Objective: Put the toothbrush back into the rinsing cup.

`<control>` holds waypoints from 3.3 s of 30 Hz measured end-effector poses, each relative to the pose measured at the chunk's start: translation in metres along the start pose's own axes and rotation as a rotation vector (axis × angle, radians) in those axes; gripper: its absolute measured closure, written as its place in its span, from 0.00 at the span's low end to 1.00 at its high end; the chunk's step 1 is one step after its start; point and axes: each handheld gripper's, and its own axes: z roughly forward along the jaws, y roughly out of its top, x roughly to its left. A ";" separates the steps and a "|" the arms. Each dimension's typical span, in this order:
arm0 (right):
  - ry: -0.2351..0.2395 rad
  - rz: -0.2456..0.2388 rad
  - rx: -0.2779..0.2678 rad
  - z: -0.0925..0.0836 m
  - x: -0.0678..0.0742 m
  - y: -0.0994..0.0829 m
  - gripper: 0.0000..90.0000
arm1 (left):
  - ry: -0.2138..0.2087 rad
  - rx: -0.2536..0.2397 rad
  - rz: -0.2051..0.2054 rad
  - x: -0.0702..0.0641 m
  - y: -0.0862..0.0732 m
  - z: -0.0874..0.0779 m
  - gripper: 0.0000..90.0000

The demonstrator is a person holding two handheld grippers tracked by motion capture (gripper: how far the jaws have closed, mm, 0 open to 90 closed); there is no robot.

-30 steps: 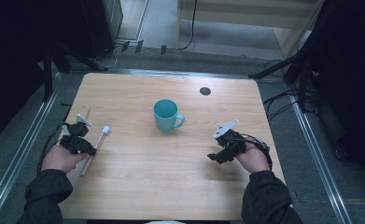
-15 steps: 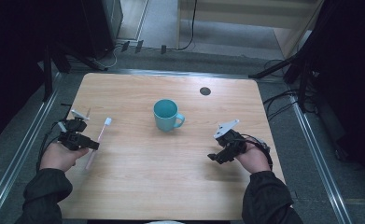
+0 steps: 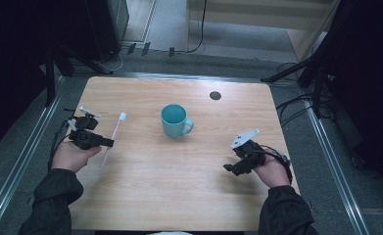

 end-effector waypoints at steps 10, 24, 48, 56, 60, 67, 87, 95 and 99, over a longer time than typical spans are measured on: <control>-0.012 0.030 -0.006 -0.009 0.006 -0.013 0.26 | 0.003 -0.101 0.050 -0.020 0.018 0.006 0.93; -0.011 0.044 -0.017 -0.012 0.006 -0.018 0.26 | 0.030 -0.270 0.173 -0.048 0.022 0.008 0.93; -0.001 0.039 -0.045 -0.011 0.002 -0.014 0.26 | -0.030 -0.461 0.170 -0.082 0.048 -0.003 0.93; 0.009 0.026 -0.051 -0.009 0.002 -0.008 0.26 | -0.054 -0.493 0.171 -0.093 0.062 -0.010 0.93; 0.016 0.020 -0.048 -0.007 0.003 -0.006 0.26 | -0.048 -0.501 0.203 -0.104 0.074 -0.016 0.93; 0.015 0.019 -0.049 -0.007 0.003 -0.005 0.26 | -0.055 -0.519 0.241 -0.123 0.097 -0.017 0.93; 0.024 0.031 -0.060 -0.008 0.001 -0.005 0.26 | -0.073 -0.517 0.255 -0.151 0.129 0.029 0.93; 0.012 0.031 -0.074 -0.010 0.001 -0.005 0.27 | -0.056 -0.492 0.235 -0.149 0.128 0.054 0.93; 0.015 0.025 -0.068 -0.009 0.001 -0.005 0.27 | -0.044 -0.472 0.224 -0.143 0.124 0.065 0.93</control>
